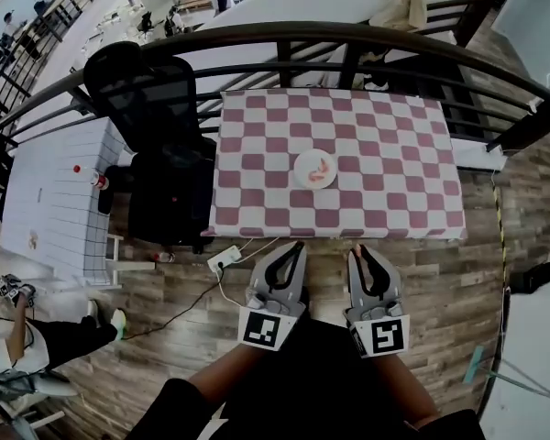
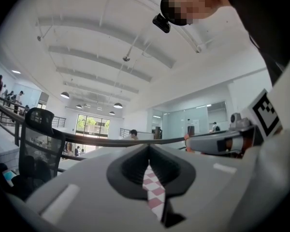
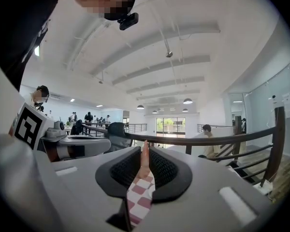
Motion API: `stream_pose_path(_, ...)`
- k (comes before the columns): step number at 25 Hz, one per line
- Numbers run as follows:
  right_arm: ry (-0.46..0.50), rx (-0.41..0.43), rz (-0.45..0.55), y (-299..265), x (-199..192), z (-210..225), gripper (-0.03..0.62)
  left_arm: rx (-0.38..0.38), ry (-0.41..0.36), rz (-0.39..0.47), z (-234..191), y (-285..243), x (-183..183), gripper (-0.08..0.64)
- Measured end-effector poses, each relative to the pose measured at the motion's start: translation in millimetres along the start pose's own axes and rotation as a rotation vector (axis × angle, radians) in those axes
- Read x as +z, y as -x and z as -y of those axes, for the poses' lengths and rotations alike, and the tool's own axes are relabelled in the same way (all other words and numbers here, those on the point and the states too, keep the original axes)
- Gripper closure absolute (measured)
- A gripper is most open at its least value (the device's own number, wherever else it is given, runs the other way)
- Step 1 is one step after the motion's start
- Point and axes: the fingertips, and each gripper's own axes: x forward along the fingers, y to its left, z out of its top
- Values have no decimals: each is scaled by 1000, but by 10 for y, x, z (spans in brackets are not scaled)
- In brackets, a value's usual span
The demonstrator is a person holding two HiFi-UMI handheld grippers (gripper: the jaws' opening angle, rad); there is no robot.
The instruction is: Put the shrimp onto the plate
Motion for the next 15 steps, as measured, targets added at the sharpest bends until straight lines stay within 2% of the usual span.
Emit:
stream_pose_path(9, 29, -9, -59, -661, -61, 16, 540, -40, 43, -10, -429, -438, -59, 551)
stream_pose_path(15, 28, 4, -63, -998, -22, 26, 540, -28, 63, -5, -672, -619, -78, 551)
